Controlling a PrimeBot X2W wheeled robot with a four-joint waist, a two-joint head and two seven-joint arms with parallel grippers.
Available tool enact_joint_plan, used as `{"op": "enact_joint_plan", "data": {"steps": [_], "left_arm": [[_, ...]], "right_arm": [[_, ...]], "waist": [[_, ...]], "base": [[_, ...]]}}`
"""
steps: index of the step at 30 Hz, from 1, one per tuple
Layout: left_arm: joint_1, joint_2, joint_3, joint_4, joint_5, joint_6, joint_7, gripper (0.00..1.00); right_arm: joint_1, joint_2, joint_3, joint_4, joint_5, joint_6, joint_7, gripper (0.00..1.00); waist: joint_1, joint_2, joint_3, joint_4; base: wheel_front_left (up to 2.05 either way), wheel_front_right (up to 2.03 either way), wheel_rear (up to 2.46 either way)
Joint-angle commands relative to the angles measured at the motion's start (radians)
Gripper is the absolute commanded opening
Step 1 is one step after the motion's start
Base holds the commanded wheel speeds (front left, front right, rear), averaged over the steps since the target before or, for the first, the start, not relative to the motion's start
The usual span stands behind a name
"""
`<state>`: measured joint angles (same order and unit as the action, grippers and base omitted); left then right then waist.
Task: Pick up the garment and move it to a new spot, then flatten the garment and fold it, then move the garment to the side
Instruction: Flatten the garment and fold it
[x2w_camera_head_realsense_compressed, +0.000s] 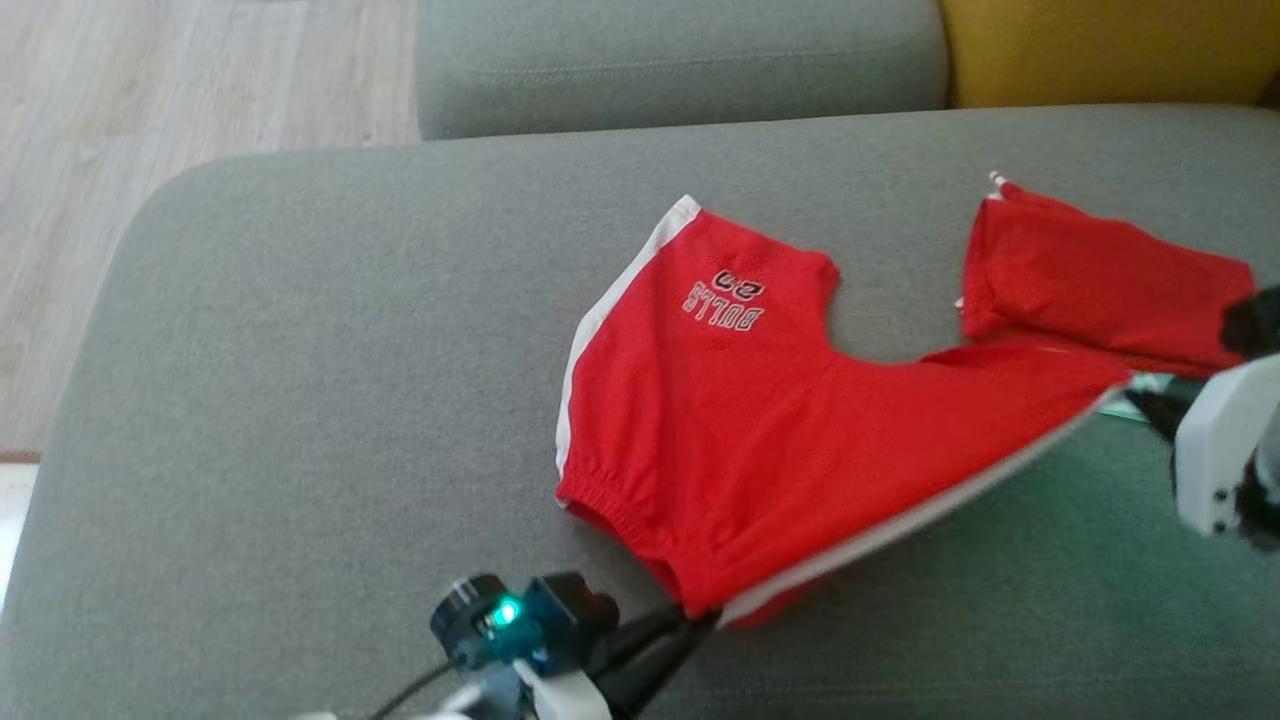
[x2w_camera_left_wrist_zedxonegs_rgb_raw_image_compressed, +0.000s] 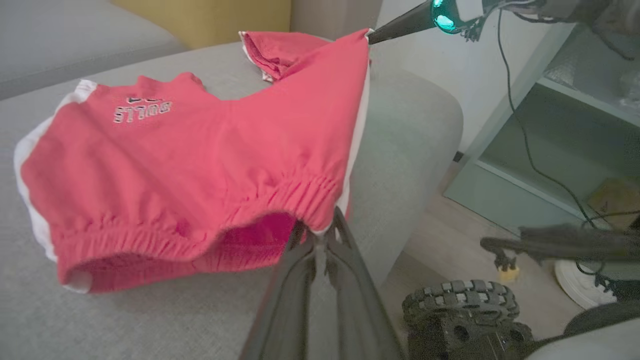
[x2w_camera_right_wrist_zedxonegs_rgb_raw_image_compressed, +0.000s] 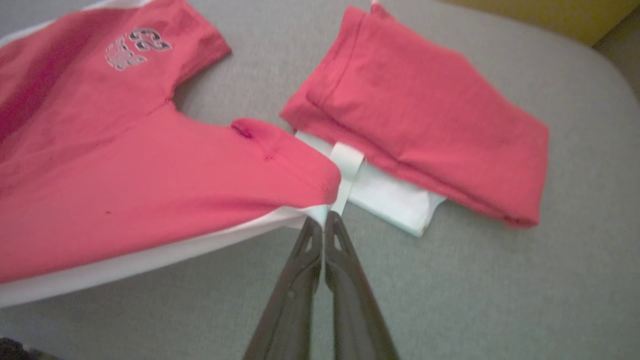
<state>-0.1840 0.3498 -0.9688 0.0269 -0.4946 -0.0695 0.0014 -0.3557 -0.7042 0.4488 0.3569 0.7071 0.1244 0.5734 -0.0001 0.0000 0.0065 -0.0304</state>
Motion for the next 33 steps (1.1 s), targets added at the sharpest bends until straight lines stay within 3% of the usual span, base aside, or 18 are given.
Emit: {"op": "enact_joint_plan", "data": {"steps": [1,8,15,24,33], "left_arm": [[-0.054,0.022,0.055,-0.041,-0.005,0.013,-0.003,0.0],[-0.12,0.01,0.109,-0.058,-0.016,0.031,-0.02,0.0],[-0.191,0.001,0.15,-0.038,-0.027,0.024,-0.042,0.0],[-0.287,-0.033,0.176,0.033,-0.036,0.001,-0.078,0.0],[-0.379,-0.1,0.144,0.168,-0.042,-0.034,-0.123,0.0]], "right_arm": [[-0.021,-0.033,-0.042,-0.052,-0.027,0.006,0.006,0.0],[-0.083,0.029,-0.138,-0.144,-0.119,0.006,0.065,0.0],[-0.232,0.082,-0.15,-0.151,-0.197,0.006,0.09,0.0],[-0.452,0.13,-0.096,-0.04,-0.266,0.006,0.071,0.0],[-0.606,0.146,0.03,0.169,-0.329,0.006,0.031,0.0]], "waist": [[0.0001,0.0,0.013,0.015],[0.0001,0.0,0.065,0.078],[0.0001,0.0,0.135,0.155],[0.0001,0.0,0.231,0.255],[0.0001,0.0,0.305,0.331]], "base": [[0.0,0.0,0.0],[0.0,0.0,0.0],[0.0,0.0,0.0],[0.0,0.0,0.0],[0.0,0.0,0.0]]}}
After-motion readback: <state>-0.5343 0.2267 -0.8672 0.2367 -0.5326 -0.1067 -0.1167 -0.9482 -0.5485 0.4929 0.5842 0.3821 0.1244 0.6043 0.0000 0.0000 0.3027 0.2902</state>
